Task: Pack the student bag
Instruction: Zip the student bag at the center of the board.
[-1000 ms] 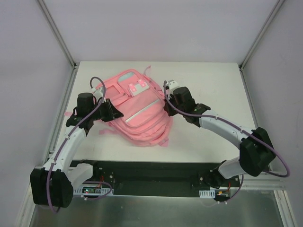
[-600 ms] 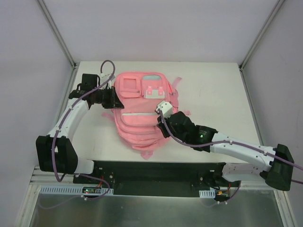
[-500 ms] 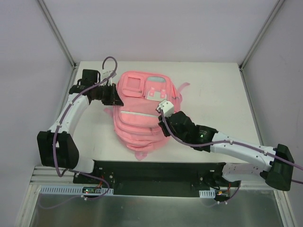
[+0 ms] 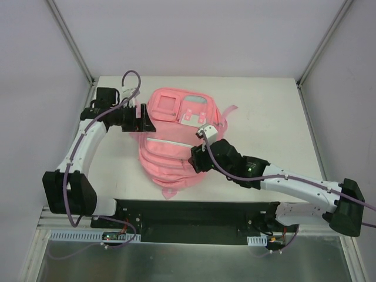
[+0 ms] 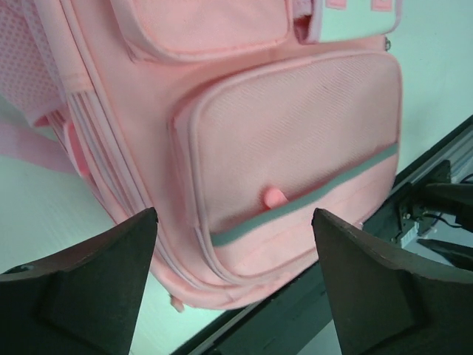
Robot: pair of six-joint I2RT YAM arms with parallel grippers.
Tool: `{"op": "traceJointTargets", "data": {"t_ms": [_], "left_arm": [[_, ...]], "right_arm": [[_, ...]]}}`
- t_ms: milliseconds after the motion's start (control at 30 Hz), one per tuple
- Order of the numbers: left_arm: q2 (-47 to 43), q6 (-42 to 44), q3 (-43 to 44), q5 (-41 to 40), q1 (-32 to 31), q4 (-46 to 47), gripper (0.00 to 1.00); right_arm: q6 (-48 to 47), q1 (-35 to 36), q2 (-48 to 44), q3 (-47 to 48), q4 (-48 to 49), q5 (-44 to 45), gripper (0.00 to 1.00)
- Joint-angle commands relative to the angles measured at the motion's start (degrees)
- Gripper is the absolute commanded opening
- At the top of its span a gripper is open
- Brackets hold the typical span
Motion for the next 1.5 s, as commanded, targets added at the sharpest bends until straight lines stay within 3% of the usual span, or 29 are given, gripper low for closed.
{"op": "traceJointTargets", "data": {"t_ms": [0, 133, 367, 533, 700, 833, 900, 1033, 1133, 1467], "left_arm": [[-11.5, -7.1, -5.6, -0.8, 0.3, 2.5, 0.85], [-19.3, -14.4, -13.7, -0.5, 0.1, 5.7, 0.90], [-28.4, -25.2, -31.0, -1.4, -0.7, 16.7, 0.89], [-26.9, -28.3, -33.4, -0.8, -1.2, 26.5, 0.89], [-26.0, -30.5, -31.9, 0.1, -1.5, 29.9, 0.79], [-26.2, -30.9, -31.1, 0.1, -1.6, 29.9, 0.76], [-25.4, -31.0, -31.7, 0.4, -1.6, 30.0, 0.75], [-23.4, -31.1, -32.5, 1.3, -2.2, 30.8, 0.64], [-23.2, -30.8, -32.8, 0.7, -2.5, 31.2, 0.39], [-23.2, -30.6, -32.2, 0.6, -2.5, 31.4, 0.10]], "right_arm": [[8.5, 3.1, 1.7, 0.1, 2.9, 0.4, 0.55], [9.9, 4.2, 3.2, 0.6, 3.4, 1.7, 0.55], [9.2, 4.8, 6.2, 3.2, 2.1, 2.4, 0.56], [9.3, 4.7, 7.7, 4.4, 1.4, 2.0, 0.57], [13.5, 5.0, 9.8, 6.2, -2.0, 3.7, 0.58], [16.6, 8.7, 8.1, 6.1, -4.8, 13.2, 0.59], [18.2, 9.3, 7.6, 5.8, -5.6, 13.9, 0.60], [22.4, 10.4, 7.8, 7.2, -9.6, 16.7, 0.60], [23.5, 10.4, 8.9, 7.9, -9.3, 16.3, 0.60], [23.8, 8.0, 14.5, 11.6, -10.0, 15.4, 0.57]]}}
